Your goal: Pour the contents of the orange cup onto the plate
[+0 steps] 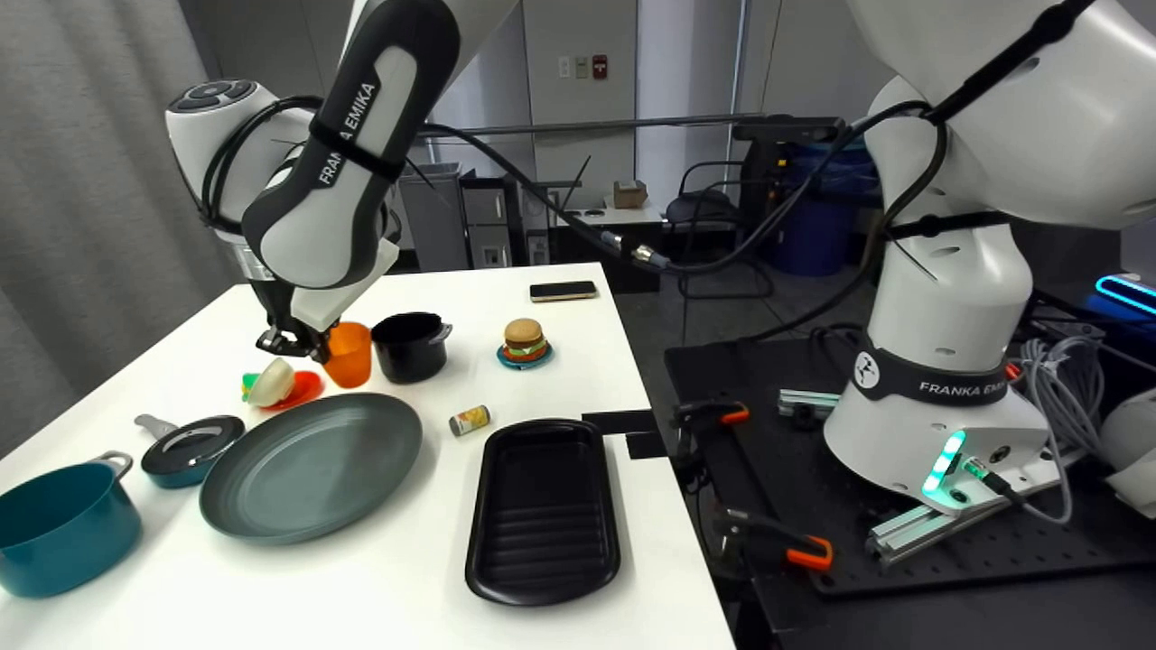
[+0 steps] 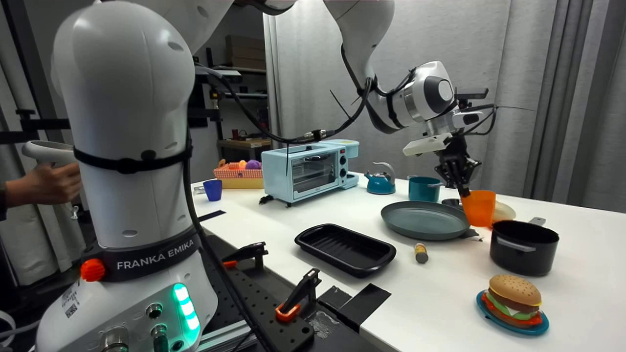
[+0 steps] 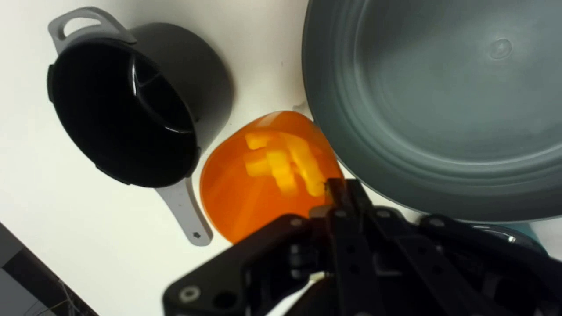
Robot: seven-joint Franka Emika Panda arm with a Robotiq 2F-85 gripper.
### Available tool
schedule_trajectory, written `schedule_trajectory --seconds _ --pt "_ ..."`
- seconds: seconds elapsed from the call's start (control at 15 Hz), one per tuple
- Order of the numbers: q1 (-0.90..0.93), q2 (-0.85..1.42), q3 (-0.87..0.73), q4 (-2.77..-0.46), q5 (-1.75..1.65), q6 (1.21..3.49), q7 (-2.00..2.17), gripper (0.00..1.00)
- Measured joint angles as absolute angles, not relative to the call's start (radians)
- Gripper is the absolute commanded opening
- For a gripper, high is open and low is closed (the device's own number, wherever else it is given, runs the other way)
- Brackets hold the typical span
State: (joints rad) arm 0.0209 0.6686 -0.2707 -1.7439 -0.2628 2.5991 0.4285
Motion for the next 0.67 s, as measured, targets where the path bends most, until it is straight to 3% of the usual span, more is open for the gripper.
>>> schedule_trajectory --seconds 0.67 --pt "0.002 0.667 -0.285 -1.672 -0.263 2.599 0.429 0.01"
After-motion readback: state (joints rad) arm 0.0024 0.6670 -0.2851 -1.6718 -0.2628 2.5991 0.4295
